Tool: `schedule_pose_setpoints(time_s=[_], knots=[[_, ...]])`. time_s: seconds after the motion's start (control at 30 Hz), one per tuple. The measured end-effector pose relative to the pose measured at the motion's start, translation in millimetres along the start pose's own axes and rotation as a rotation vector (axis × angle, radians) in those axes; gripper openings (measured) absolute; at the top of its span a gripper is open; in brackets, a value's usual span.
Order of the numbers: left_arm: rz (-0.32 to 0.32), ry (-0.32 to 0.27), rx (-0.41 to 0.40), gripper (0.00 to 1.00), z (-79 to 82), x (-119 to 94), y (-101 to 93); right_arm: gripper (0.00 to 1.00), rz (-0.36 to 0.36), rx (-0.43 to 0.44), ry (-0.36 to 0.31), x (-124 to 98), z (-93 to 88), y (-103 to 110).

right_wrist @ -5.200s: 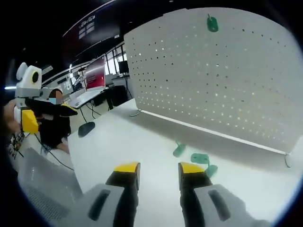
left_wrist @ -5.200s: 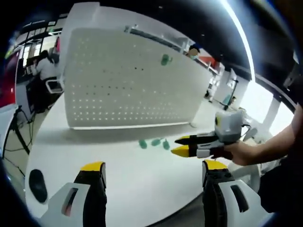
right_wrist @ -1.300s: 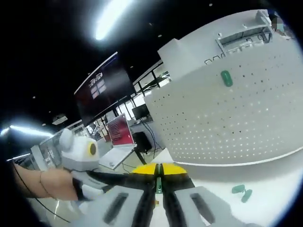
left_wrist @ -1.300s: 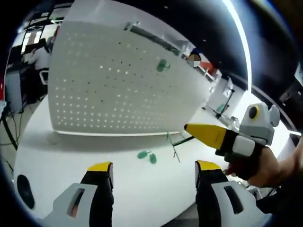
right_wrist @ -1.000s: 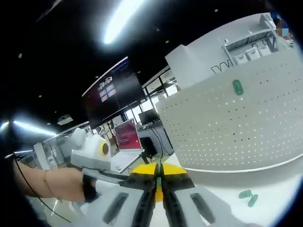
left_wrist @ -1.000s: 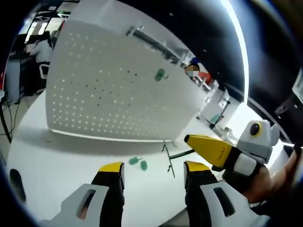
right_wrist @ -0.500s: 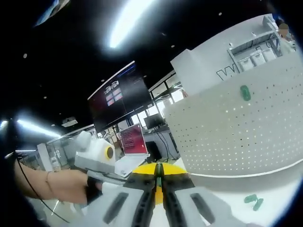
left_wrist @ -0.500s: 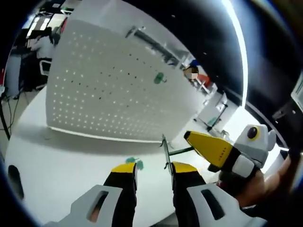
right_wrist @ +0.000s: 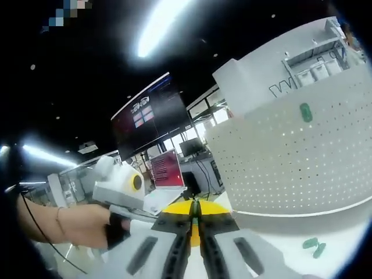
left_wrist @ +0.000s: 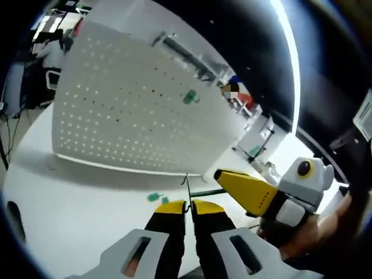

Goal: Insert the hook assembly into the mounting plate slot until the hook locks in place.

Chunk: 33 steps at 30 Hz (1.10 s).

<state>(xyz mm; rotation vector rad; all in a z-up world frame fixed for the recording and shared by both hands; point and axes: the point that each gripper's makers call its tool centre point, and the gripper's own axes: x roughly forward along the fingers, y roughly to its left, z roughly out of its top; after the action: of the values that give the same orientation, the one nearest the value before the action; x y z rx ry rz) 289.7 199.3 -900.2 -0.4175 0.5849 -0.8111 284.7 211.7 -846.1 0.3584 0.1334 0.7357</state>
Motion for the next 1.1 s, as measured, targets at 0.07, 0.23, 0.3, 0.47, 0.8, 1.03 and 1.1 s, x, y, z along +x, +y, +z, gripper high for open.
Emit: schedule_pose_setpoints(time_s=[0.07, 0.23, 0.3, 0.47, 0.8, 1.03, 1.1], knots=[[0.0, -0.001, 0.005, 0.04, 0.4, -0.4, 0.0, 0.0, 0.0, -0.004, -0.001, -0.5, 0.2, 0.5], [0.002, -0.004, 0.01, 0.03, 1.2, -0.9, 0.1, 0.0, 0.001, -0.01, 0.002, -1.3, 0.2, 1.1], [0.013, -0.012, -0.002, 0.02, 2.9, -1.6, 1.6, 0.0, 0.003, -0.01, 0.008, -2.4, -1.0, 1.2], [0.029, -0.005, -0.002, 0.01, 1.2, -1.6, 2.9, 0.01, 0.013, 0.041, 0.017, -2.1, -4.1, 0.8], [0.115, -0.035, 0.151, 0.01, 13.9, -9.4, 9.9, 0.1, 0.047, 0.207, 0.007, -14.6, 11.1, -6.1], [0.148, -0.041, 0.308, 0.01, 19.9, -4.6, 3.5, 0.11, 0.091, 0.207, 0.073, -14.5, -1.2, -3.2], [0.148, -0.022, 0.358, 0.01, 17.4, -1.0, 0.9, 0.11, 0.084, 0.209, 0.075, -14.0, -5.4, -4.6]])
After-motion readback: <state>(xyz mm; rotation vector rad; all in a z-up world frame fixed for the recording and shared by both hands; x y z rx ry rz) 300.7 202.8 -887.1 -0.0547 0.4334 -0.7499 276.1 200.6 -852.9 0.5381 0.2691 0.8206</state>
